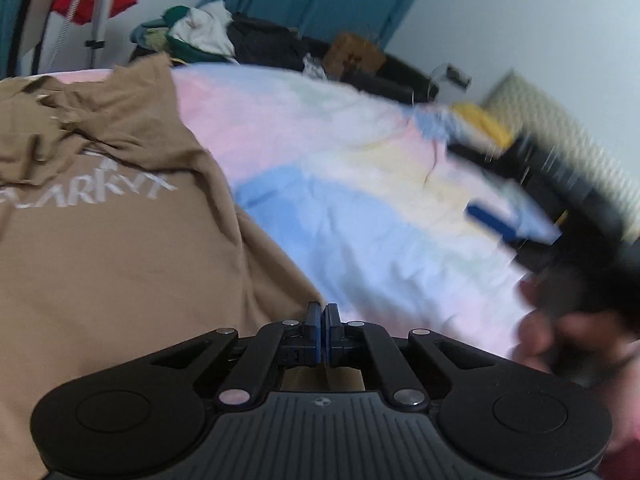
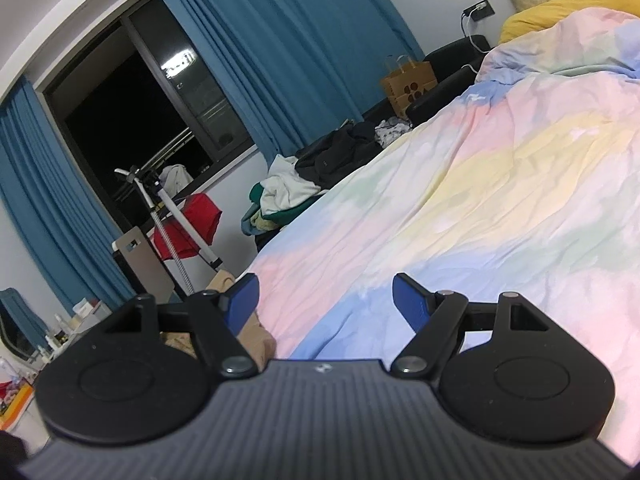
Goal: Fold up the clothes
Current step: 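Grasp the T-shirt hem with the left gripper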
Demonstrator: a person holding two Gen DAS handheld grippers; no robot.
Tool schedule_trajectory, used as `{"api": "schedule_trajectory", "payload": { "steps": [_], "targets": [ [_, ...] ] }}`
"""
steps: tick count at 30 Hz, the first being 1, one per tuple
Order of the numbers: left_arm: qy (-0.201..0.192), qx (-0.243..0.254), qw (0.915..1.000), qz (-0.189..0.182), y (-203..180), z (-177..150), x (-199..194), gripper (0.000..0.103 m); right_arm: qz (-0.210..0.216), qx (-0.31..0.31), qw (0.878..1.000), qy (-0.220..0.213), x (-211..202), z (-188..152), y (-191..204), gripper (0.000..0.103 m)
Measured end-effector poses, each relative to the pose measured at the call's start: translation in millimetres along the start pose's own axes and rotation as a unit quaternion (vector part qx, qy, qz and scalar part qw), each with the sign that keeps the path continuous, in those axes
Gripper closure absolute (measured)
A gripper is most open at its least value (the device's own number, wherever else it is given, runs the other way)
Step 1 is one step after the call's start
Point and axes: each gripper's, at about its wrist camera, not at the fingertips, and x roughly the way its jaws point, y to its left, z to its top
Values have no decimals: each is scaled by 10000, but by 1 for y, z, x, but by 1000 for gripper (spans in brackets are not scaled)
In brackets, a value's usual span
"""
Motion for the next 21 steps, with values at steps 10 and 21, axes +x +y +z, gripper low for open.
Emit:
{"api": "schedule_trajectory", "payload": {
  "steps": [10,21],
  "targets": [
    [588,-1464,9853,649,120,-43,-47,102,43,-947,9913,914,20,-23,38,27],
    [712,-1094,9891,687,125,-47,-43,77,639,-2516,9423,2113,32,-75,95,29]
  ]
}}
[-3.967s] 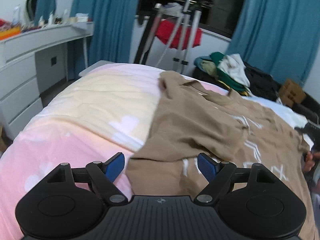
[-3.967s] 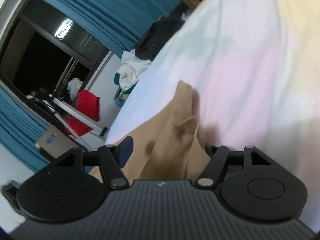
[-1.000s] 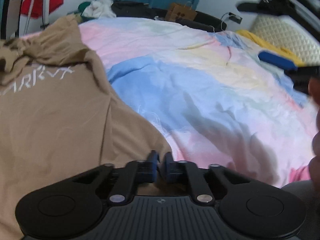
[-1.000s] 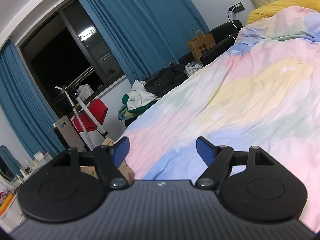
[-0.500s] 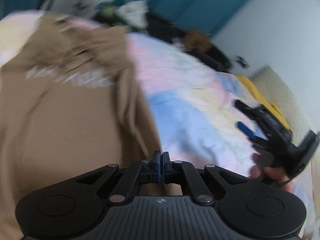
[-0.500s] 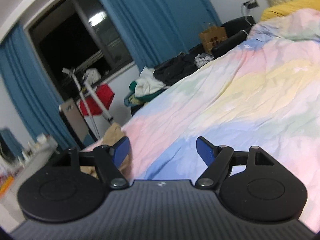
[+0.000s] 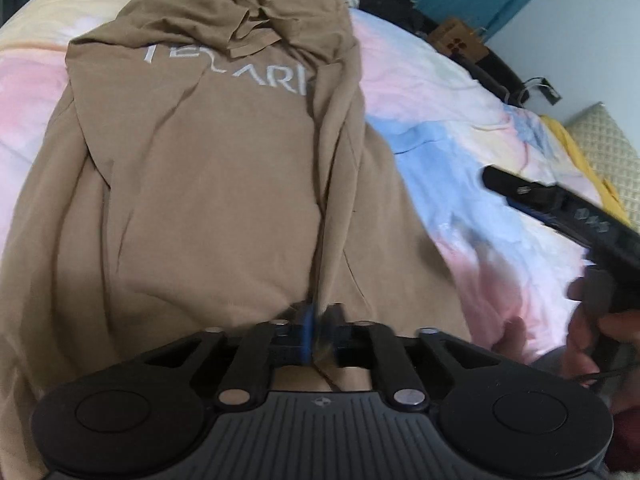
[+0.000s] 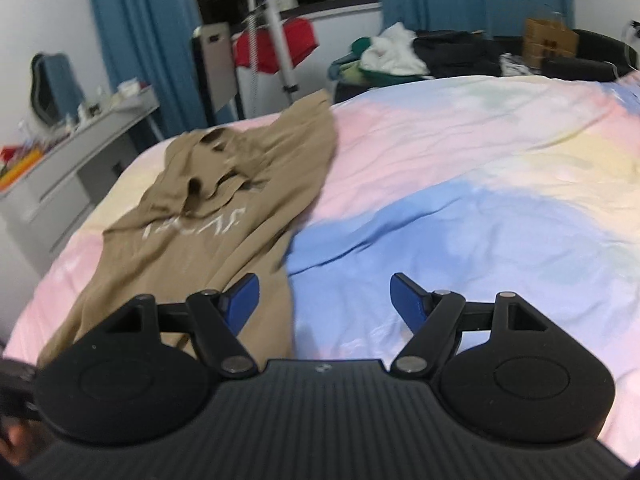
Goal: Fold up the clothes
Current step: 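Grasp the T-shirt hem with the left gripper, then grasp the hem with the right gripper while the left gripper holds its hem corner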
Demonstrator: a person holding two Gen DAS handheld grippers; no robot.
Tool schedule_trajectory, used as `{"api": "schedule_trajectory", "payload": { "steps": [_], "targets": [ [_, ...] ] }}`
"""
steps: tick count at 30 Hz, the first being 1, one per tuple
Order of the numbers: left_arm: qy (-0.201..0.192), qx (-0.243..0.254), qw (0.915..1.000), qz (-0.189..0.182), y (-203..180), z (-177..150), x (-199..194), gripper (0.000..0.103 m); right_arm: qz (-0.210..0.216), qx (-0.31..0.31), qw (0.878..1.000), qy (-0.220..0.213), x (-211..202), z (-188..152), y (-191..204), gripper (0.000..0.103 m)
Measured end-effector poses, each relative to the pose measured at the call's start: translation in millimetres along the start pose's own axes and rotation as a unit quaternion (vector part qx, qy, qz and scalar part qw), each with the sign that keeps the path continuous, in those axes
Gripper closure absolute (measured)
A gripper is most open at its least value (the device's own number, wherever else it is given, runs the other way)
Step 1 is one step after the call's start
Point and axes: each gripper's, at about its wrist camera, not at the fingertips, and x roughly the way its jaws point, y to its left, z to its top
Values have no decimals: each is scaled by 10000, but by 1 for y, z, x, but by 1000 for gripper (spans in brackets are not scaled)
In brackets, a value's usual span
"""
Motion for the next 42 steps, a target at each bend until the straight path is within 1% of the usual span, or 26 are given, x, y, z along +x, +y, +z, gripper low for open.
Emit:
{"api": "schedule_trajectory", "payload": {
  "steps": [1,2,3,5,7,8,9,11,12,14,15,16,18,19,20,22,24,25,28,31,34,37,38,39,41,42],
  "targets": [
    [-50,30,10000,-16,-1,-2,-7,64,16,-11,10000,26,1,0,2,29],
    [-113,56,9999,-20,0,-3,-16,54,37,19,10000,40,0,-1,3,29],
    [-190,78,9998,-11,3,-1,-26,50,61,83,9999,57,0,0,1,29],
    [-367,84,9992,164,11,3,-52,34,110,212,9997,89,1,0,-3,29],
    [-551,-17,9971,517,27,9,-76,27,96,308,9994,120,3,2,-7,29],
    [-611,-79,9956,711,36,13,-85,26,112,334,9993,137,5,2,-8,29],
    [-610,-128,9941,884,44,15,-92,26,128,361,9992,153,6,3,-8,29],
    [-462,-208,9925,1117,60,19,-99,27,156,385,9990,189,9,3,-8,29],
    [-334,-267,9922,1173,66,20,-98,27,169,383,9989,209,10,3,-8,29],
    [-26,-423,9909,1277,77,19,-92,32,195,380,9988,249,13,3,-7,29],
    [123,-462,9903,1304,80,19,-87,33,201,393,9986,278,14,3,-8,29],
    [254,-442,9904,1286,80,17,-81,34,205,420,9985,296,15,2,-8,29],
    [440,-304,9901,1297,76,12,-72,40,214,473,9981,333,16,2,-10,29],
    [588,-162,9886,1377,72,9,-66,54,219,497,9979,348,17,2,-11,29],
    [731,-4,9862,1484,69,6,-60,74,225,521,9977,362,17,1,-11,29],
    [696,341,9834,1638,60,3,-60,95,278,515,9975,387,17,1,-11,29],
    [484,727,9805,1758,43,3,-71,97,330,509,9973,413,17,0,-11,29],
    [336,1025,9770,1839,28,3,-79,97,356,507,9972,425,17,0,-11,29],
    [-128,2008,9596,1965,-20,-3,-100,97,435,498,9967,463,17,-1,-10,29],
    [-137,2636,9489,1729,-56,-11,-96,97,512,531,9959,515,18,-2,-11,29],
    [106,3018,9407,1544,-73,-21,-67,96,569,613,9946,620,21,-3,-12,29],
    [479,3127,9383,1399,-76,-29,-26,95,657,685,9926,754,24,-5,-12,29],
    [610,3120,9381,1376,-75,-32,-15,91,701,715,9917,810,25,-6,-12,29],
    [745,3062,9395,1340,-73,-35,-6,89,749,740,9907,868,26,-7,-12,29],
    [930,2848,9466,1188,-66,-36,3,74,816,777,9890,959,28,-8,-12,29],
    [924,2729,9513,1098,-62,-34,3,72,849,796,9881,1005,29,-9,-12,29]
  ]
}}
